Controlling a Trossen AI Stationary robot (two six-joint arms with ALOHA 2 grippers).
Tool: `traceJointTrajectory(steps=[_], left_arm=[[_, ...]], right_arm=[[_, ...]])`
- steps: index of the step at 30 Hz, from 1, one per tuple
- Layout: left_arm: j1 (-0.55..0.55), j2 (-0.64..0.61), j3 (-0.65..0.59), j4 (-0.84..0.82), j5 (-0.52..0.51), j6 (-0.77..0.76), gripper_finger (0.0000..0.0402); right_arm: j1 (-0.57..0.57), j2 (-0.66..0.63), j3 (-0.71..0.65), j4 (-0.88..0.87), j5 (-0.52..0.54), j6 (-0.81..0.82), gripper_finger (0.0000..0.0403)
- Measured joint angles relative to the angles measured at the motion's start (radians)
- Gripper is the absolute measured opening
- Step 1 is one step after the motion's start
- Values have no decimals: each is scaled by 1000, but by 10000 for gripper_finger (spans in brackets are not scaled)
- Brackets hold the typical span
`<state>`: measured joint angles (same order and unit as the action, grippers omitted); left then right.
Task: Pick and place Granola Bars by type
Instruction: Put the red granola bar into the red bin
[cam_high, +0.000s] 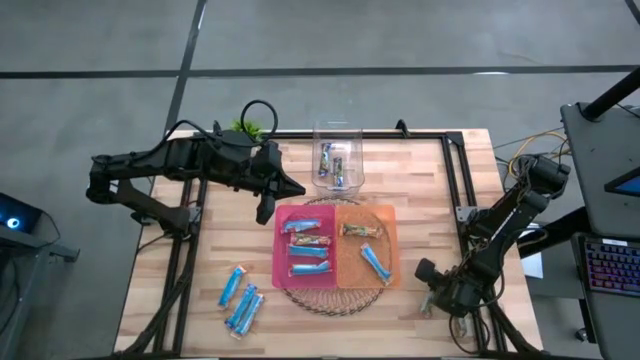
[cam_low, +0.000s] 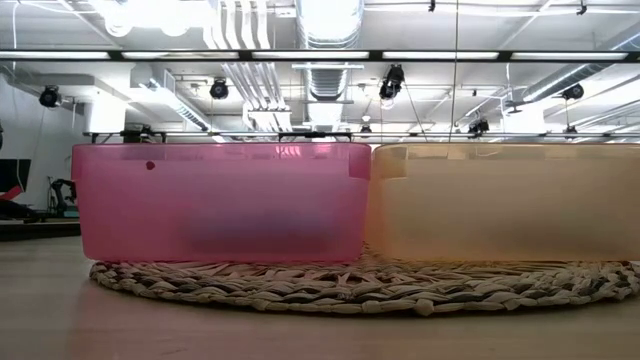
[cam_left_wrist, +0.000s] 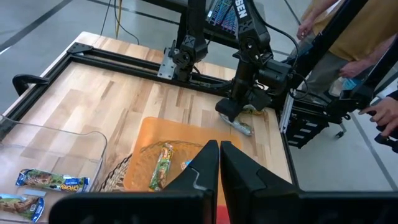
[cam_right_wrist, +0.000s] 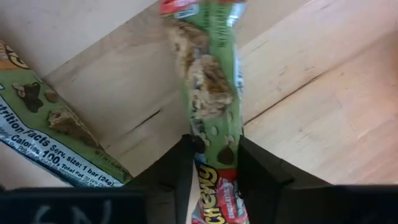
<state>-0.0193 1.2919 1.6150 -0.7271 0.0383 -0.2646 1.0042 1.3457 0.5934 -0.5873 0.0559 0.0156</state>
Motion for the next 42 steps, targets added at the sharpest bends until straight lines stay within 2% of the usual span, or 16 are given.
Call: traceJointTrajectory(steps=[8,17,26,33,38,42], left_arm=[[0,0,0,0,0,0,0],[0,0,0,0,0,0,0],[0,0,0,-2,0,6,0],[0,0,0,-18,0,55,0],[0,0,0,-18,0,77,0],[0,0,0,-18,-12,92,0]], right_arm=[[0,0,0,0,-4,6,58],[1,0,28,-18,-14,6,54],[3,0,238,-209,-29,22,54],[-11,-1,408,-278,11,196,52],[-58,-2,488,-277,128,409,52],[-137,-2,528,-270,219,519,52]])
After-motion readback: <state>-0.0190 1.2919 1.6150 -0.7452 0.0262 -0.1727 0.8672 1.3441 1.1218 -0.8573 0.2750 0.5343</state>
